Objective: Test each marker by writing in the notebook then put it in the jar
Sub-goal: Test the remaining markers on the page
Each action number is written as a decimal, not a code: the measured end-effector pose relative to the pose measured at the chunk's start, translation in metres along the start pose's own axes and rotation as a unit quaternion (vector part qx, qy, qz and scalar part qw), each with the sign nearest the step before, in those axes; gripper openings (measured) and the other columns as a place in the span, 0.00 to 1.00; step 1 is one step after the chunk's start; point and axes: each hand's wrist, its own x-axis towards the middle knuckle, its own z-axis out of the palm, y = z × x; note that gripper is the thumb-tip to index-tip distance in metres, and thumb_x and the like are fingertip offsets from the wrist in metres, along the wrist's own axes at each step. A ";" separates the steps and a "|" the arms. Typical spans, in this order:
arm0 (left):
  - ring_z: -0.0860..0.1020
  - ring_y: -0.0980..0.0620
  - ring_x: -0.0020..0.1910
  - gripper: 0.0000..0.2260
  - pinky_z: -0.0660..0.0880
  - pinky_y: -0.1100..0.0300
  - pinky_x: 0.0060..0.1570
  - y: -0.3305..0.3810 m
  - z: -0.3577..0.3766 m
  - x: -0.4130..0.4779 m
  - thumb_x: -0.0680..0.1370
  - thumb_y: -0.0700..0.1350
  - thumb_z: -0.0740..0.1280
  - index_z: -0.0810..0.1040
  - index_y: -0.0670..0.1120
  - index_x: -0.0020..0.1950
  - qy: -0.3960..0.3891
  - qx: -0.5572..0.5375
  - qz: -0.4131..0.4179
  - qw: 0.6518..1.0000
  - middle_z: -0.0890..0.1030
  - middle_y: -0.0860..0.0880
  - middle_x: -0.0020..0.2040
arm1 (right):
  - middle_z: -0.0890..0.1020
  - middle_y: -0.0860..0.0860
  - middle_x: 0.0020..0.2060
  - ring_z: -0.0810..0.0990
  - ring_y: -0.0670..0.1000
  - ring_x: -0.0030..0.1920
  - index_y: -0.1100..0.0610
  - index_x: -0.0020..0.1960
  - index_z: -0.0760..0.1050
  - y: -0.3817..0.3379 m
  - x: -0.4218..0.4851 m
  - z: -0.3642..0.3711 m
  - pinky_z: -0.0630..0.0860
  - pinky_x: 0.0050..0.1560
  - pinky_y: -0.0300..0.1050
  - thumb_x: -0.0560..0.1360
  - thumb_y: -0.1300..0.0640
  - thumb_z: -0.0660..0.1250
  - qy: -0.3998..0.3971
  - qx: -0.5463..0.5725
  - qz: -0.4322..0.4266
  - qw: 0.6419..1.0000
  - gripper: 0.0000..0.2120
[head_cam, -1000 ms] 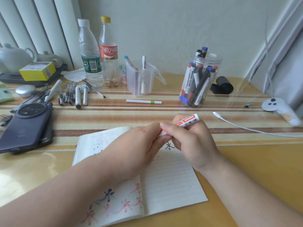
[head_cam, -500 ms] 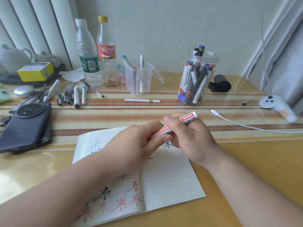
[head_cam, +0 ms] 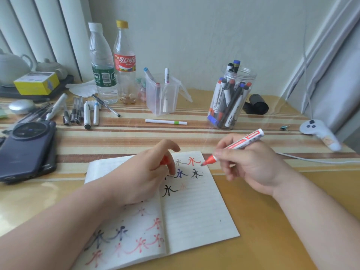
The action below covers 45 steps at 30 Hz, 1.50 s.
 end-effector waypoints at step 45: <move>0.77 0.58 0.43 0.27 0.71 0.67 0.45 0.006 0.004 0.002 0.76 0.33 0.59 0.69 0.57 0.70 -0.007 0.002 -0.001 1.000 0.83 0.61 0.48 | 0.79 0.44 0.27 0.76 0.41 0.30 0.59 0.42 0.81 0.032 -0.012 0.013 0.70 0.33 0.33 0.75 0.65 0.72 -0.015 -0.188 -0.093 0.978 0.04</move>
